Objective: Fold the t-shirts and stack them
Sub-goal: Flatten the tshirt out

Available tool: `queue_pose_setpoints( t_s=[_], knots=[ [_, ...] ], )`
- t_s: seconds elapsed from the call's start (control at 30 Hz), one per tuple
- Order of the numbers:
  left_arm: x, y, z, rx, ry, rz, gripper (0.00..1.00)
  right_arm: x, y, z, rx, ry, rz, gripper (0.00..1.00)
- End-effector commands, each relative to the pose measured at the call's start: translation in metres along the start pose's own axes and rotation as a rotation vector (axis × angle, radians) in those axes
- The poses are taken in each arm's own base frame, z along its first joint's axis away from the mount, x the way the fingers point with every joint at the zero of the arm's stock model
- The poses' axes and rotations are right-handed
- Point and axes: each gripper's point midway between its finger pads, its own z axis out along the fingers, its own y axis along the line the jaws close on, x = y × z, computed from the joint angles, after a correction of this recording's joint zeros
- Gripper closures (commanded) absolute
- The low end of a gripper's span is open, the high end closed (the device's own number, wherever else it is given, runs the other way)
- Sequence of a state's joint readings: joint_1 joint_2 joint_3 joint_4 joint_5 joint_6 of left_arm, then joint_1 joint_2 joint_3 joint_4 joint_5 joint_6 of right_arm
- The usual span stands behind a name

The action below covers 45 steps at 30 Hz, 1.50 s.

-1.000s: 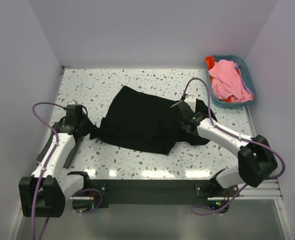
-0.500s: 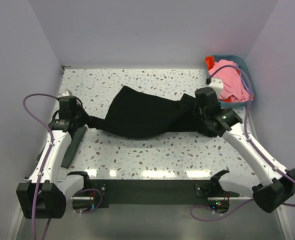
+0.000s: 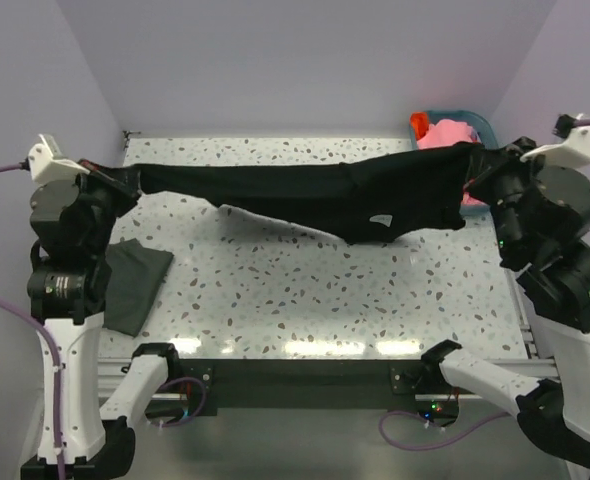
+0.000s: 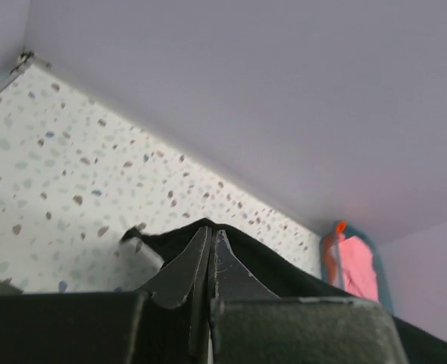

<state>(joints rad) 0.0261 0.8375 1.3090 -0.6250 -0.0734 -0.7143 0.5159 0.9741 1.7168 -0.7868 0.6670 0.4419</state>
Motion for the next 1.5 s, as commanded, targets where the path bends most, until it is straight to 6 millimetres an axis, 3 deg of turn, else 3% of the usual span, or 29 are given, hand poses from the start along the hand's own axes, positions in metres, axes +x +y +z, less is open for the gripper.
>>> queue_pose_setpoints(
  t_s=[0.0,0.1,0.17,0.3,0.47,0.53,0.57,0.6,0.63,0.67,0.7,0.73,0.77,0.8,0.87,0.93,1.0,1.07,1.1,1.17,1.2,1.23,1.27,1.3,1.33,1.37,1.4,1.43,1.47],
  knots=[
    [-0.046,-0.026,-0.021,0.046,-0.112,-0.035,1.0,-0.045,-0.013,-0.022,0.017,-0.1,-0.01,1.0],
    [-0.085,-0.055,-0.034,0.103,-0.191,-0.04,1.0,-0.072,-0.009,-0.027,0.008,-0.167,0.01,1.0],
    [-0.091,-0.065,-0.024,0.122,-0.181,-0.038,1.0,-0.088,-0.003,-0.029,-0.01,-0.204,0.026,1.0],
    [-0.091,-0.079,0.002,0.165,-0.148,-0.049,1.0,-0.09,0.017,-0.008,-0.024,-0.216,-0.009,1.0],
    [-0.059,-0.078,0.076,0.183,-0.05,-0.052,1.0,-0.045,0.065,0.063,-0.065,-0.172,-0.093,1.0],
    [-0.057,-0.09,0.1,0.25,-0.04,-0.036,1.0,-0.03,0.087,0.092,-0.116,-0.165,-0.106,1.0],
    [-0.042,-0.085,0.13,0.239,0.001,-0.034,1.0,-0.008,0.093,0.125,-0.102,-0.127,-0.137,1.0],
    [-0.048,-0.091,0.14,0.261,-0.008,-0.032,1.0,0.002,0.106,0.14,-0.165,-0.102,-0.123,1.0],
    [-0.047,-0.097,0.152,0.293,0.002,-0.028,1.0,-0.01,0.116,0.15,-0.195,-0.129,-0.088,1.0],
    [-0.037,-0.093,0.186,0.292,0.02,-0.024,1.0,0.013,0.114,0.189,-0.175,-0.079,-0.097,1.0],
    [-0.062,-0.113,0.189,0.341,-0.025,-0.023,1.0,0.014,0.117,0.203,-0.184,-0.07,-0.058,1.0],
    [-0.066,-0.121,0.198,0.386,-0.009,-0.017,1.0,-0.008,0.132,0.207,-0.243,-0.099,-0.025,1.0],
    [-0.056,-0.11,0.233,0.367,0.031,-0.028,1.0,-0.018,0.128,0.219,-0.244,-0.114,-0.009,1.0],
    [-0.096,-0.139,0.223,0.444,-0.045,-0.02,1.0,-0.029,0.138,0.233,-0.263,-0.139,0.018,1.0],
    [-0.105,-0.142,0.245,0.48,-0.05,-0.029,1.0,-0.05,0.142,0.241,-0.292,-0.188,0.047,1.0],
    [-0.143,-0.166,0.225,0.58,-0.158,-0.019,1.0,-0.074,0.15,0.244,-0.342,-0.261,0.087,1.0],
    [-0.154,-0.153,0.224,0.592,-0.174,-0.058,1.0,-0.088,0.144,0.246,-0.36,-0.295,0.129,1.0],
    [-0.173,-0.153,0.204,0.628,-0.233,-0.054,1.0,-0.089,0.135,0.248,-0.35,-0.302,0.135,1.0],
    [-0.164,-0.142,0.212,0.601,-0.209,-0.059,1.0,-0.085,0.13,0.251,-0.338,-0.293,0.132,1.0],
    [-0.154,-0.133,0.211,0.571,-0.185,-0.042,1.0,-0.064,0.116,0.257,-0.307,-0.239,0.127,1.0],
    [-0.132,-0.115,0.225,0.526,-0.128,-0.061,1.0,-0.053,0.112,0.258,-0.305,-0.21,0.142,1.0],
    [-0.124,-0.112,0.218,0.524,-0.108,-0.066,1.0,-0.017,0.099,0.272,-0.274,-0.133,0.135,1.0],
    [-0.112,-0.103,0.22,0.505,-0.08,-0.081,1.0,-0.013,0.093,0.264,-0.266,-0.117,0.139,1.0],
    [-0.071,-0.071,0.235,0.431,0.005,-0.114,1.0,0.003,0.089,0.263,-0.261,-0.076,0.147,1.0],
    [-0.055,-0.059,0.235,0.402,0.027,-0.128,1.0,0.053,0.07,0.272,-0.215,0.025,0.135,1.0],
    [-0.049,-0.054,0.221,0.391,0.032,-0.133,1.0,0.056,0.064,0.258,-0.208,0.037,0.154,1.0],
    [-0.004,-0.019,0.228,0.308,0.116,-0.163,1.0,0.079,0.055,0.255,-0.191,0.083,0.155,1.0],
    [0.006,-0.01,0.217,0.283,0.121,-0.166,1.0,0.131,0.029,0.254,-0.134,0.18,0.145,1.0],
    [0.024,0.005,0.213,0.247,0.149,-0.178,1.0,0.15,0.018,0.247,-0.113,0.215,0.146,1.0]
  ],
)
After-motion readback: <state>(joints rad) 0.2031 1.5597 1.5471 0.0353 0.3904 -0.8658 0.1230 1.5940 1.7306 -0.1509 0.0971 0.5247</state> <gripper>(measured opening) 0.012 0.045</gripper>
